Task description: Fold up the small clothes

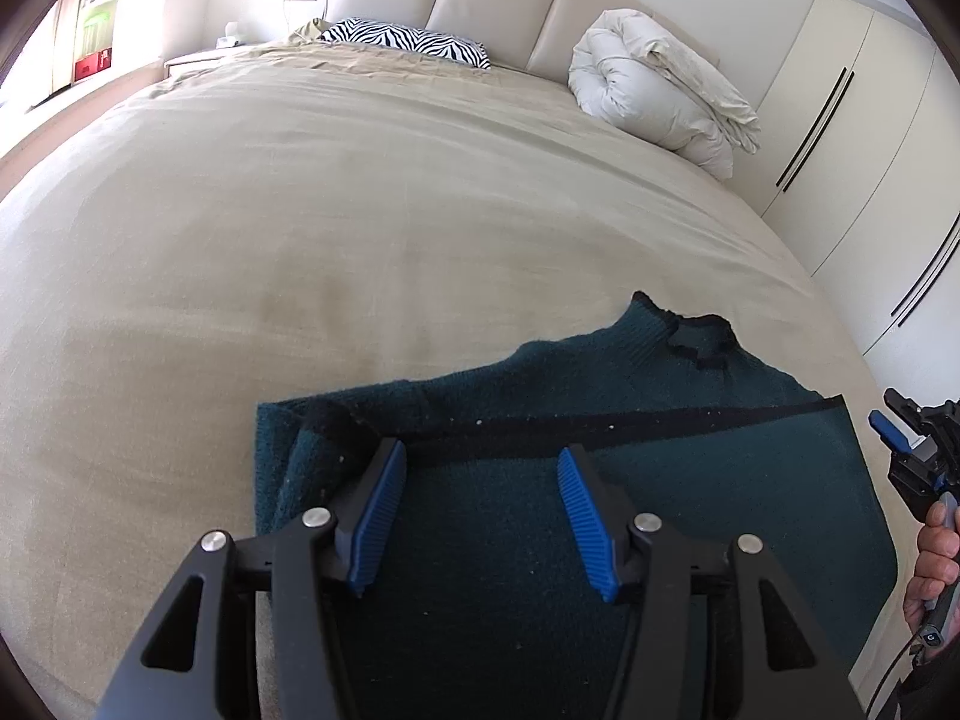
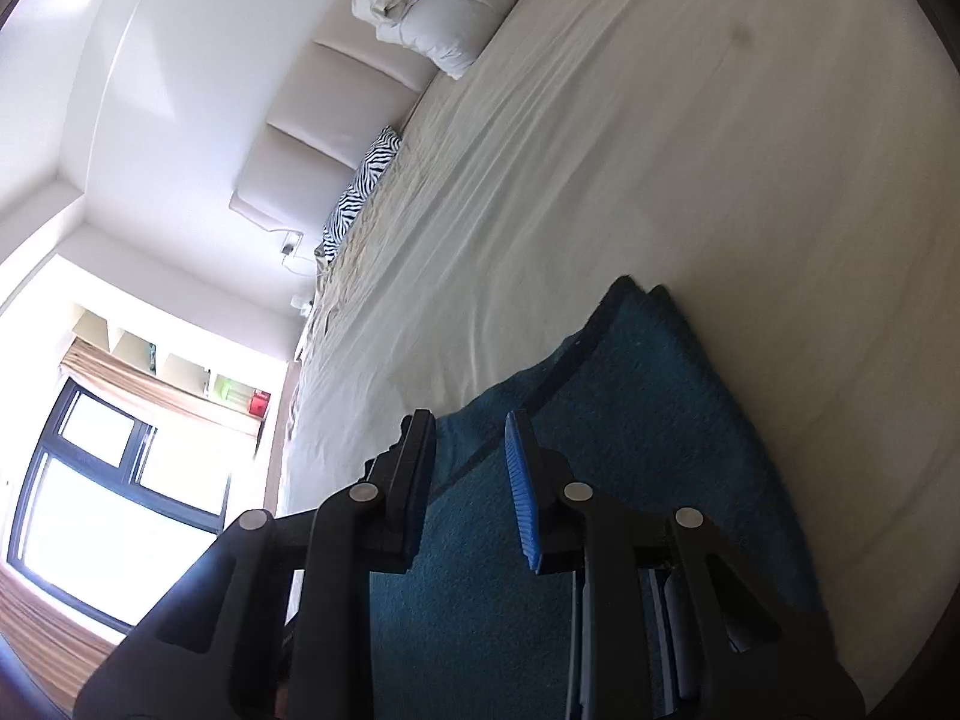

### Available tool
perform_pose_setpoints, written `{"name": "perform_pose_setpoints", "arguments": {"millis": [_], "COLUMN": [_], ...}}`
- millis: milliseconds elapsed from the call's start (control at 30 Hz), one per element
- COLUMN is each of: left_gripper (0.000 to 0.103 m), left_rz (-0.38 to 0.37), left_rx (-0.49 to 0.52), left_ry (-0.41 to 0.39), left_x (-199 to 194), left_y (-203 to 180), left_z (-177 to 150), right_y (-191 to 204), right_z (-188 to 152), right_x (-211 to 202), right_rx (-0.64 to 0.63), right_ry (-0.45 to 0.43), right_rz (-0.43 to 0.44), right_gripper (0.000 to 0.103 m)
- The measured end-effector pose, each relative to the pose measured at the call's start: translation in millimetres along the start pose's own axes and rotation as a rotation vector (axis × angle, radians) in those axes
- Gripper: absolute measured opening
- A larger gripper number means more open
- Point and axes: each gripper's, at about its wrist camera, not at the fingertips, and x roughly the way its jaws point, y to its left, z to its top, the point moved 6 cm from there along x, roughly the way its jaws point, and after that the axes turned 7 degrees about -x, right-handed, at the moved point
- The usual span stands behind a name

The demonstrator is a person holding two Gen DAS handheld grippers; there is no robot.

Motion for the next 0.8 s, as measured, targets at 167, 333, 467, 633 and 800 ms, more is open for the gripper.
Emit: {"name": "perform_pose_setpoints", "arguments": {"millis": [167, 333, 467, 633, 800], "left_gripper": [0.056, 0.056, 0.056, 0.056, 0.056], "left_rz": [0.002, 0.007, 0.013, 0.021, 0.020], "left_rx": [0.004, 0.013, 0.020, 0.028, 0.027], "left_ry": [-0.001, -0.004, -0.008, -0.013, -0.006], "left_x": [1, 0, 1, 2, 1], "left_y": [0, -1, -1, -2, -3], "left_z": [-1, -1, -1, -2, -1], "right_y": [70, 81, 63, 18, -44], "right_z": [-58, -103, -96, -52, -21], "right_x": [61, 103, 102, 77, 25], "right_rx": [-0.118, -0.112, -0.027, 0.055, 0.165], "right_ry": [0.198, 0.306, 0.261, 0.127, -0.007], "right_rz": [0.111, 0.120, 0.162, 0.099, -0.027], "right_gripper": [0.023, 0.023, 0.022, 0.021, 0.021]}}
